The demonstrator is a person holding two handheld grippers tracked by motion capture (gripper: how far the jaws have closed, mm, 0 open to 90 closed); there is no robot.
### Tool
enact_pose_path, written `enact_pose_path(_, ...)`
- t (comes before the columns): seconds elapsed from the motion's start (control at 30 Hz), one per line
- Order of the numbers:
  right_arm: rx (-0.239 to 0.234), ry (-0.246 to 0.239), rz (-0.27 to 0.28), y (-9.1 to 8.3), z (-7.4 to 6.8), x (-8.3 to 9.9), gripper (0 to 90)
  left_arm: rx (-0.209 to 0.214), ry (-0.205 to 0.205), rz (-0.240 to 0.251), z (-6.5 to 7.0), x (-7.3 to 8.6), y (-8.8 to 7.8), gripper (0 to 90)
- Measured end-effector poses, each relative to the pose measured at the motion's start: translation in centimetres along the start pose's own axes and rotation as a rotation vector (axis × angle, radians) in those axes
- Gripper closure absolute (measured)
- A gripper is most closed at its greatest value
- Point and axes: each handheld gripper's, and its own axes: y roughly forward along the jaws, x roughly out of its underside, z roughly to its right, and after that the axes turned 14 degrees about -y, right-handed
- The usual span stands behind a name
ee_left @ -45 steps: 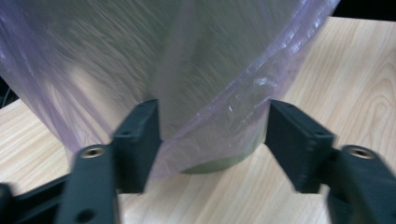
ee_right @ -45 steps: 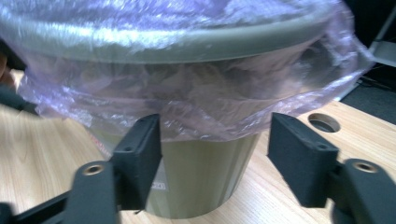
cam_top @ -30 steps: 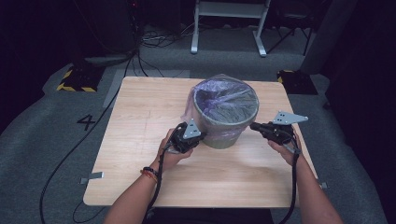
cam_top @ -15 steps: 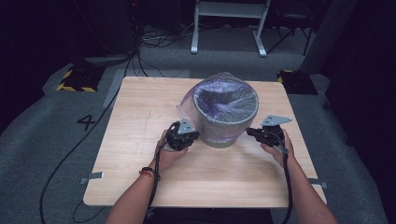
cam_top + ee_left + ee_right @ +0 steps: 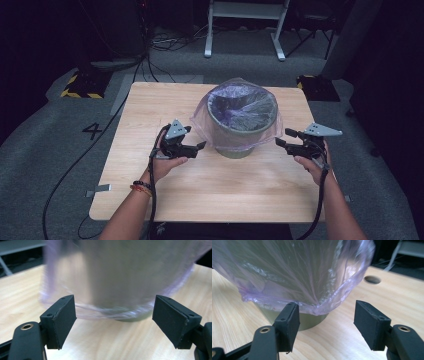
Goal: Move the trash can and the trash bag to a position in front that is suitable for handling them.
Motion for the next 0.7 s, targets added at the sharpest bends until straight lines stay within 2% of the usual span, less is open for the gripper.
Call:
enact_pose_path(0.07, -0.01, -0.014, 0.01, -0.6, 0.2, -0.5, 33.1, -0.027, -0.004, 0.013, -0.5, -0.8, 0.0, 20.6)
enact_pose_path(0.17, -0.022, -0.023, 0.001, -0.9, 0.5, -0.7, 30.9, -0.051, -0.036, 0.03, -1.3, -2.2, 0.7, 22.7)
enact_pose_path(0.27, -0.02, 0.003, 0.025, -1.2, 1.3, -0.7, 30.9, -0.08, -0.021, 0.035, -1.8, -3.4, 1.5, 25.4)
enact_pose_path(0.33, -0.013, 0.037, 0.051, -1.4, 2.3, -1.2, 31.0, -0.085, -0.031, 0.041, -2.3, -4.1, 2.2, 26.2)
enact_pose_path(0.43, -0.006, 0.043, 0.041, -0.7, 3.1, -2.4, 31.2, -0.105, -0.046, 0.031, -2.9, -4.9, 3.6, 27.3)
enact_pose_path(0.47, -0.004, 0.044, 0.03, -0.4, 3.2, -2.8, 31.2, -0.117, -0.052, 0.019, -3.1, -5.2, 4.2, 27.4)
enact_pose_path(0.53, -0.007, 0.026, -0.007, 0.6, 3.6, -3.7, 31.0, -0.119, -0.053, 0.028, -3.3, -5.5, 4.9, 27.9)
enact_pose_path(0.63, 0.002, 0.024, -0.062, 2.2, 4.3, -4.3, 31.5, -0.11, -0.084, 0.013, -3.7, -6.1, 6.0, 28.9)
enact_pose_path(0.7, -0.007, 0.037, -0.08, 3.0, 4.7, -4.4, 32.8, -0.102, -0.09, 0.009, -3.9, -6.4, 6.5, 30.0)
